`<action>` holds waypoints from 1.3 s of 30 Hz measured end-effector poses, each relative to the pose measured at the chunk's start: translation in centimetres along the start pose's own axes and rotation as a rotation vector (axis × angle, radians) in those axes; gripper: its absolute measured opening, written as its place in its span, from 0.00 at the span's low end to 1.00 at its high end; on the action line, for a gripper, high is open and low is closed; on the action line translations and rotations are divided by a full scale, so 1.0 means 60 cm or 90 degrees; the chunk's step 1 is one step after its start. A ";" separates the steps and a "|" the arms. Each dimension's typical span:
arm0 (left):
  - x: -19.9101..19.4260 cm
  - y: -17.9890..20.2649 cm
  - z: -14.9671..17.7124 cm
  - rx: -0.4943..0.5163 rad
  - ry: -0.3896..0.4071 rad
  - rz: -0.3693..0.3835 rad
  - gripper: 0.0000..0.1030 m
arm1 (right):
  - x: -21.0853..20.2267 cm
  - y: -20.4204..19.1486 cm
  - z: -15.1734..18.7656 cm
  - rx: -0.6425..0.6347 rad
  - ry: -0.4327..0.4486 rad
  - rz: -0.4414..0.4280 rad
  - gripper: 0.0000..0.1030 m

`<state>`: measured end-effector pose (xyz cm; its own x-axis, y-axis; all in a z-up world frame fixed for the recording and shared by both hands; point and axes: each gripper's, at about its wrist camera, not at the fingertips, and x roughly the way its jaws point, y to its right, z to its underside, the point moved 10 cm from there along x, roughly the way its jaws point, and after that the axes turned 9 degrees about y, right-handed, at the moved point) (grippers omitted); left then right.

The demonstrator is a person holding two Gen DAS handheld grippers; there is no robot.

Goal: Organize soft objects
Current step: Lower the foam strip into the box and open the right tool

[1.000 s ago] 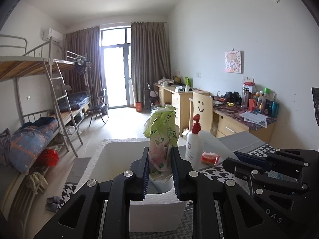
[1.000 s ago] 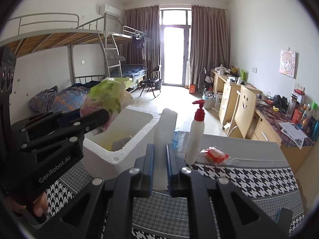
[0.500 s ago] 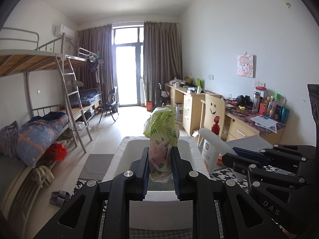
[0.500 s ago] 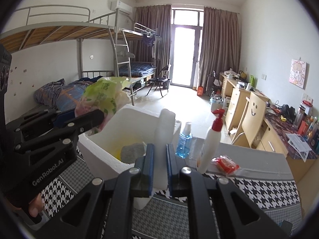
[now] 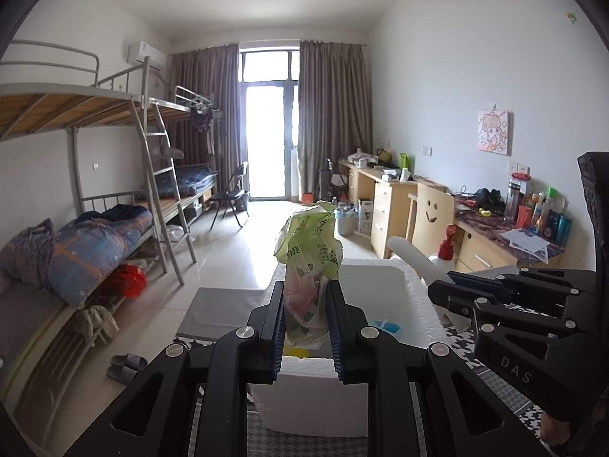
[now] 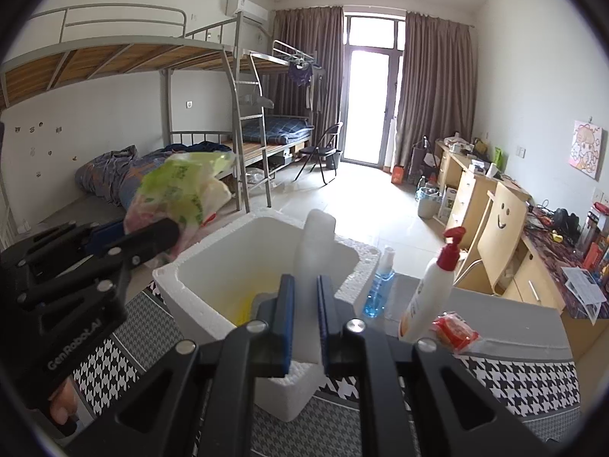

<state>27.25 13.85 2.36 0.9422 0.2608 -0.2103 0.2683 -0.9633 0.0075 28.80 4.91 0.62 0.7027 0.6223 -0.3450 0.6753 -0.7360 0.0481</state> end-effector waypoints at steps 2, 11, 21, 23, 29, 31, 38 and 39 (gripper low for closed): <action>-0.001 -0.006 0.002 -0.002 0.000 -0.006 0.21 | 0.006 -0.003 0.001 -0.002 -0.003 -0.004 0.14; -0.001 -0.034 0.016 -0.011 -0.011 -0.029 0.21 | 0.042 -0.022 0.008 -0.004 -0.022 -0.029 0.14; -0.005 -0.052 0.025 -0.021 -0.015 -0.040 0.21 | 0.076 -0.040 0.020 -0.004 -0.049 -0.041 0.17; -0.004 -0.052 0.025 -0.022 -0.016 -0.039 0.21 | 0.079 -0.042 0.021 0.001 -0.051 -0.049 0.18; 0.001 -0.057 0.027 -0.024 -0.018 -0.038 0.21 | 0.095 -0.038 0.030 0.008 -0.067 -0.037 0.27; 0.003 -0.057 0.030 -0.024 -0.021 -0.038 0.21 | 0.099 -0.038 0.031 0.018 -0.074 -0.041 0.49; 0.013 -0.054 0.030 -0.022 -0.027 -0.027 0.21 | 0.081 -0.035 0.021 0.011 -0.055 -0.035 0.72; 0.013 -0.053 0.030 -0.020 -0.027 -0.024 0.21 | 0.080 -0.033 0.021 0.010 -0.054 -0.034 0.73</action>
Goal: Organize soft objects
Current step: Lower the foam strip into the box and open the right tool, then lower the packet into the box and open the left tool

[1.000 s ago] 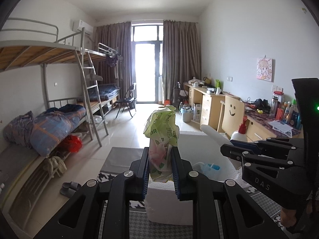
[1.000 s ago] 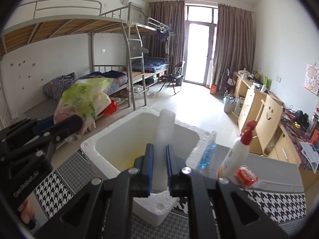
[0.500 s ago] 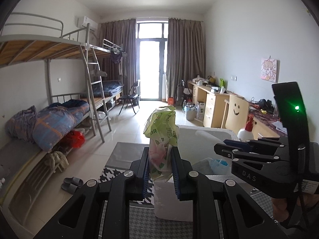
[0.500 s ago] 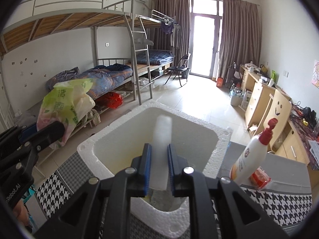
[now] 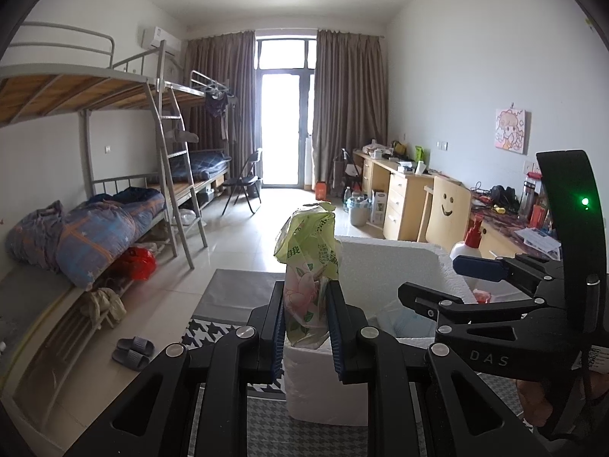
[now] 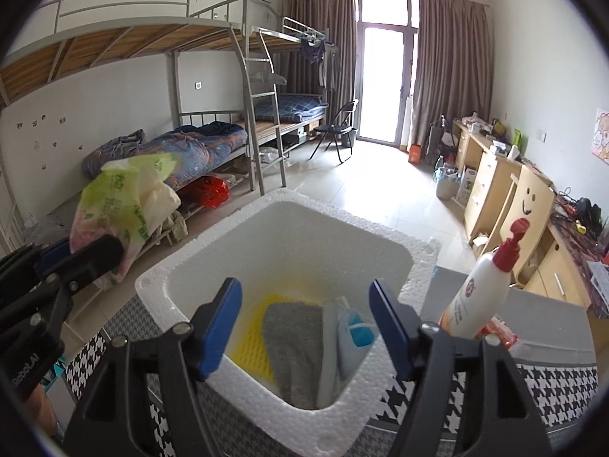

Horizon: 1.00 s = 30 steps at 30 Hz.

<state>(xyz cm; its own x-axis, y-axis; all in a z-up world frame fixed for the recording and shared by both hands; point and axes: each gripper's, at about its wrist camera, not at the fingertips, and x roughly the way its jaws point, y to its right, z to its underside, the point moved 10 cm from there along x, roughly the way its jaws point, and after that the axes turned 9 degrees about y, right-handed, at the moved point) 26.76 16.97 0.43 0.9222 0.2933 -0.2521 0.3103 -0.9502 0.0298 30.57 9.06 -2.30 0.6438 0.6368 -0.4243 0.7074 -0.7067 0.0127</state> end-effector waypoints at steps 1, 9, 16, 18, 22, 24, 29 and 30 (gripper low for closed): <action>0.000 0.002 -0.001 0.001 0.000 0.002 0.21 | -0.002 0.001 -0.001 0.000 0.002 0.001 0.75; 0.006 0.024 -0.006 0.008 -0.004 0.032 0.21 | -0.024 0.014 -0.004 -0.001 0.015 0.008 0.81; 0.014 0.044 -0.006 0.017 -0.010 0.051 0.21 | -0.047 0.028 -0.009 0.002 0.028 0.016 0.88; 0.017 0.046 -0.005 0.018 -0.013 0.052 0.21 | -0.050 0.031 -0.009 0.002 0.033 0.020 0.90; 0.020 0.056 -0.003 0.017 -0.018 0.061 0.21 | -0.057 0.037 -0.008 0.000 0.038 0.028 0.91; 0.021 0.062 -0.003 0.018 -0.020 0.064 0.21 | -0.061 0.042 -0.007 0.002 0.042 0.032 0.92; 0.024 0.074 -0.003 0.026 -0.023 0.075 0.21 | -0.070 0.050 -0.002 0.007 0.045 0.043 0.93; 0.025 0.076 -0.003 0.026 -0.024 0.077 0.21 | -0.072 0.053 -0.001 0.009 0.046 0.044 0.93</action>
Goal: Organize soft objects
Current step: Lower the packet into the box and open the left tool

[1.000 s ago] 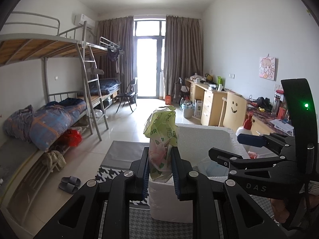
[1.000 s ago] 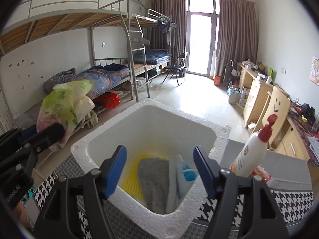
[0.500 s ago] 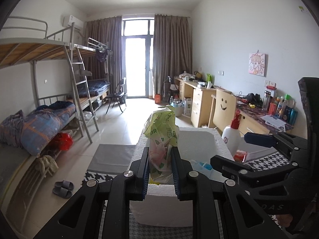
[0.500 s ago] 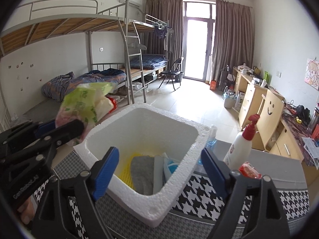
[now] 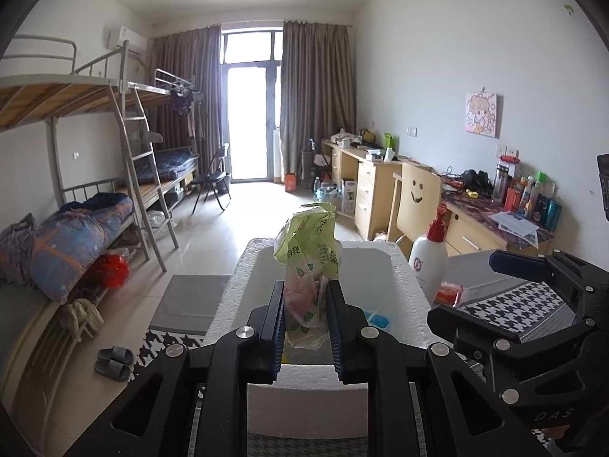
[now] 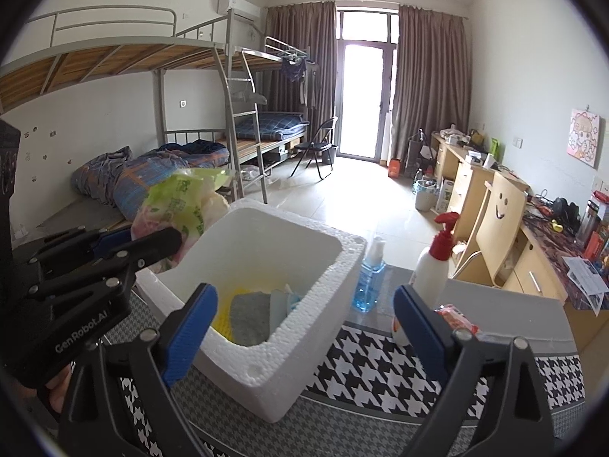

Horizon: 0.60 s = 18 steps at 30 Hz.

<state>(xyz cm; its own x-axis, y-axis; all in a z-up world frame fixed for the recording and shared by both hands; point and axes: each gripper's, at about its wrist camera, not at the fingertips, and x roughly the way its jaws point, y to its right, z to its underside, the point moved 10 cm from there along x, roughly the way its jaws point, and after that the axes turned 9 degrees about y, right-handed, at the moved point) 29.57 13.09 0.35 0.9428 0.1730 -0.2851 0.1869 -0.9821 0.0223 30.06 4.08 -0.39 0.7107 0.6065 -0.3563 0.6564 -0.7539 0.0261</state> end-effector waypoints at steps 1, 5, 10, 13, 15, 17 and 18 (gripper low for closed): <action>0.001 0.003 -0.001 -0.001 -0.001 0.003 0.21 | -0.002 0.002 0.000 0.002 0.001 0.001 0.93; 0.008 0.014 -0.004 0.006 -0.004 0.010 0.21 | -0.014 0.012 0.009 0.003 0.003 0.008 0.93; 0.019 0.023 -0.005 0.012 -0.009 0.018 0.21 | -0.029 0.025 0.010 0.009 0.011 0.015 0.93; 0.031 0.025 0.001 0.018 -0.021 0.020 0.21 | -0.036 0.032 0.012 0.011 0.015 0.018 0.93; 0.037 0.022 0.004 0.017 -0.028 0.019 0.21 | -0.038 0.036 0.014 0.012 0.014 0.020 0.93; 0.045 0.021 0.008 0.012 -0.038 0.019 0.21 | -0.039 0.038 0.017 0.011 0.013 0.022 0.93; 0.048 0.020 0.011 0.011 -0.043 0.020 0.21 | -0.040 0.039 0.019 0.012 0.013 0.022 0.93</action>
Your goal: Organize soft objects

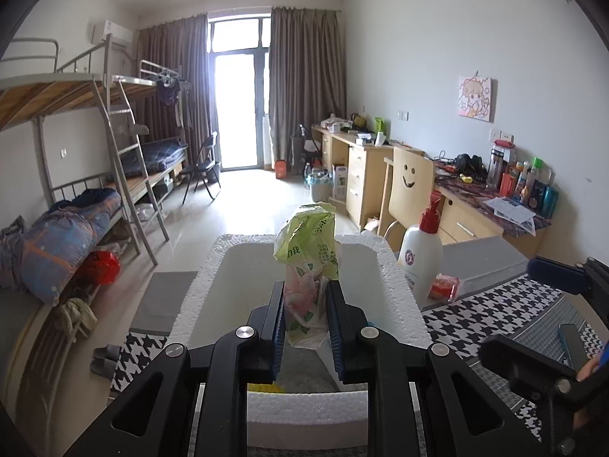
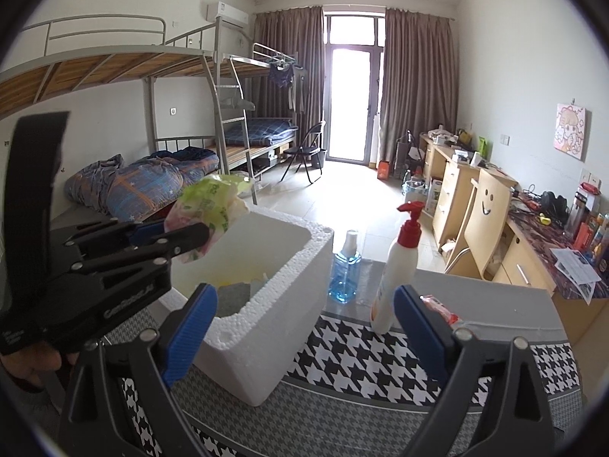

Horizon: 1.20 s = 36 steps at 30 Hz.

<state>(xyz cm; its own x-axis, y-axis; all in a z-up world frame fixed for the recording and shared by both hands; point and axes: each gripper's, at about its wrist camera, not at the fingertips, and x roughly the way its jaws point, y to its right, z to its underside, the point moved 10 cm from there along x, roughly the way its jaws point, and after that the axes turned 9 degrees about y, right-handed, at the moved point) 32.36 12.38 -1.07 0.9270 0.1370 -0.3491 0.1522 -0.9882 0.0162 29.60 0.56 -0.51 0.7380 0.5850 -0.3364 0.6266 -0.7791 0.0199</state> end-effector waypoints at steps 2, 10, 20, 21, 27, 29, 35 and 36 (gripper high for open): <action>0.009 -0.001 0.004 0.000 -0.010 0.001 0.21 | -0.002 0.003 0.003 0.001 -0.002 0.001 0.93; 0.020 -0.018 0.016 -0.008 -0.022 -0.029 0.77 | -0.021 0.008 0.008 0.005 0.003 0.004 0.93; -0.014 -0.025 0.006 -0.025 0.003 -0.042 0.99 | -0.037 0.011 0.011 0.015 0.013 0.006 0.93; -0.020 -0.024 0.004 -0.024 0.006 -0.041 0.99 | -0.039 0.010 0.011 0.016 0.013 0.005 0.93; -0.053 -0.013 -0.008 -0.029 0.031 -0.032 0.99 | -0.049 0.012 0.010 0.021 0.016 0.008 0.93; -0.068 -0.008 -0.012 -0.029 0.043 -0.031 0.99 | -0.053 0.011 0.009 0.021 0.019 0.009 0.93; -0.110 0.012 -0.013 -0.017 0.064 -0.021 0.99 | -0.072 0.004 0.008 0.020 0.028 0.010 0.93; -0.116 0.014 -0.012 -0.017 0.066 -0.019 0.99 | -0.076 0.002 0.008 0.020 0.029 0.009 0.93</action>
<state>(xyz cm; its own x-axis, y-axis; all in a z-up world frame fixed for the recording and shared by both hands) 26.27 10.65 2.03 0.9523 0.1742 -0.2505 0.1883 -0.9815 0.0332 26.21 -2.31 0.58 0.7578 0.5831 -0.2927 0.6085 -0.7935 -0.0053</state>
